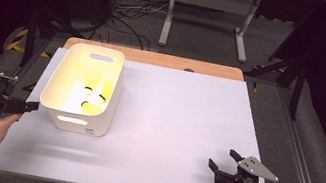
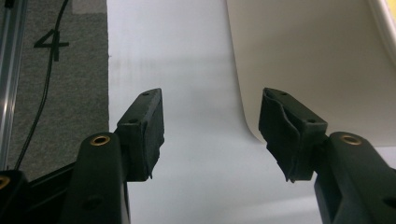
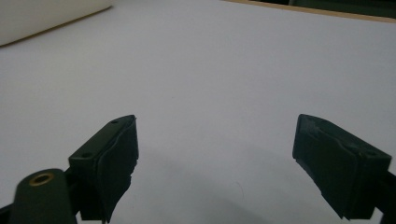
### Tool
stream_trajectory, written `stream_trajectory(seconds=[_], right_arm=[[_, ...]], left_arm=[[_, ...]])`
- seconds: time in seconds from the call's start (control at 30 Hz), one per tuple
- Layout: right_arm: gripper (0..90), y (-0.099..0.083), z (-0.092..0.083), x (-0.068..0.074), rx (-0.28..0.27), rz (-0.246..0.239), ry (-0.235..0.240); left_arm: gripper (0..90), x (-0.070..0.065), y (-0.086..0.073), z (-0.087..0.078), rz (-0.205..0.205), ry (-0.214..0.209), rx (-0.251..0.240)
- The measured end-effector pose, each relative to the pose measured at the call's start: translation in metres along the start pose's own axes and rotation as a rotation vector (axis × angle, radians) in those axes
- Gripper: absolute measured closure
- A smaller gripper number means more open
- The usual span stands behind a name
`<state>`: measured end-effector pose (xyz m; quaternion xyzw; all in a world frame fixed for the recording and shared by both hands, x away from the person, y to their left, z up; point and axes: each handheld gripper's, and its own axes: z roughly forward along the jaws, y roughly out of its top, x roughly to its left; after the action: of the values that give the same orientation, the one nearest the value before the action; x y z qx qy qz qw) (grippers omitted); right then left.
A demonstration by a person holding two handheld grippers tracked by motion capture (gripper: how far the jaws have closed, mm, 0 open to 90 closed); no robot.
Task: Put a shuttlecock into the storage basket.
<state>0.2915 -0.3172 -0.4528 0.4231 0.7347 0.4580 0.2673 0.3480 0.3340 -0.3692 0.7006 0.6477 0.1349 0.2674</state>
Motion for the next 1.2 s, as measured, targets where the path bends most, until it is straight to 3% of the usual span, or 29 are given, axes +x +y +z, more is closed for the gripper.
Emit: stream_trajectory(seconds=[1.2], right_arm=[[14.7, 0.0, 0.0, 0.0, 0.001, 0.0, -0.001]], left_arm=[[41.2, -0.009, -0.03, 0.015, 0.005, -0.051, -0.001]])
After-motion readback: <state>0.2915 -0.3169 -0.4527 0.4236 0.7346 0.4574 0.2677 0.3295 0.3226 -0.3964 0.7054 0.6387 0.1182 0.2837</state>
